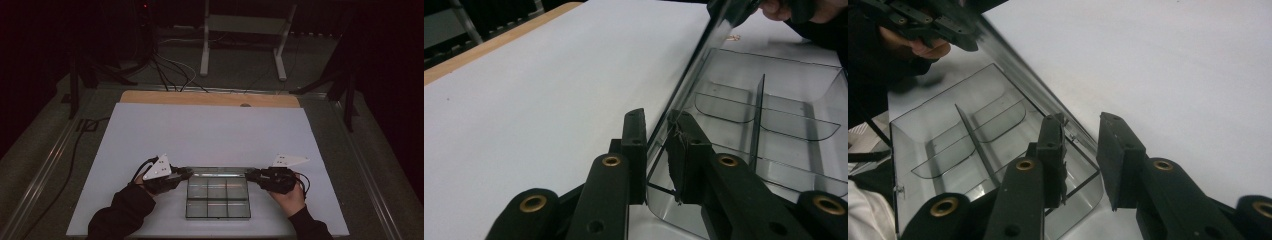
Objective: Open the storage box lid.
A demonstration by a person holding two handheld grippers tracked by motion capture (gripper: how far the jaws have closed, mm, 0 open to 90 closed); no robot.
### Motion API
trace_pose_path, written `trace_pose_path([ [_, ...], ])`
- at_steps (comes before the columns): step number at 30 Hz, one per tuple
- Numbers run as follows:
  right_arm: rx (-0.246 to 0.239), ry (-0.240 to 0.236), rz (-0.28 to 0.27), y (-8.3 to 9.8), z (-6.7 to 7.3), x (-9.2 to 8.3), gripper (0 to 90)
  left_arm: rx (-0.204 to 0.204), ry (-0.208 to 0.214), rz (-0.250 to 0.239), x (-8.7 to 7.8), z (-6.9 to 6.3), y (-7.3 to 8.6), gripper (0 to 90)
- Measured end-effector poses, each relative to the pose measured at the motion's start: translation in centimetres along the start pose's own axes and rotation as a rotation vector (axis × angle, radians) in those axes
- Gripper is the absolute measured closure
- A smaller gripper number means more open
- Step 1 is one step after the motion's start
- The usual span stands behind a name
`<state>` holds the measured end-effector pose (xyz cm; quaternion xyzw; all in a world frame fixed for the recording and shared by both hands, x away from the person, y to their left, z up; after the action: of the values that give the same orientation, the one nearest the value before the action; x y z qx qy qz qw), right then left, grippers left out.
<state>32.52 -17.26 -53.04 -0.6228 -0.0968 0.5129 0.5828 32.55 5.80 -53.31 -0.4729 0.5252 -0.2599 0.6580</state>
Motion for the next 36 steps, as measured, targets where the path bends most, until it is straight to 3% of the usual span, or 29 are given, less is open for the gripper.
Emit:
trace_pose_path([
  [13, 0.045, 0.038, -0.021, -0.7, -0.4, 0.4, 74.6, -0.045, -0.021, -0.002, 0.3, 0.8, -0.1, 83.7],
  [36, 0.097, 0.107, 0.005, -1.1, -1.2, 1.6, 78.3, -0.162, -0.041, 0.005, 0.8, 2.1, 0.1, 82.2],
])
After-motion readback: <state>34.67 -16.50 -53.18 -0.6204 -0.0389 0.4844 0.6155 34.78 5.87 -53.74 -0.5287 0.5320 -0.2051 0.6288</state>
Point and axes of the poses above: each handheld gripper's, and its own axes: x roughly forward along the jaws, y roughly out of its underside, z roughly to its left, the point moved 10 cm from there along x, roughly forward along the jaws, and after that the axes turned 5 degrees about y, right-handed, at the moved point
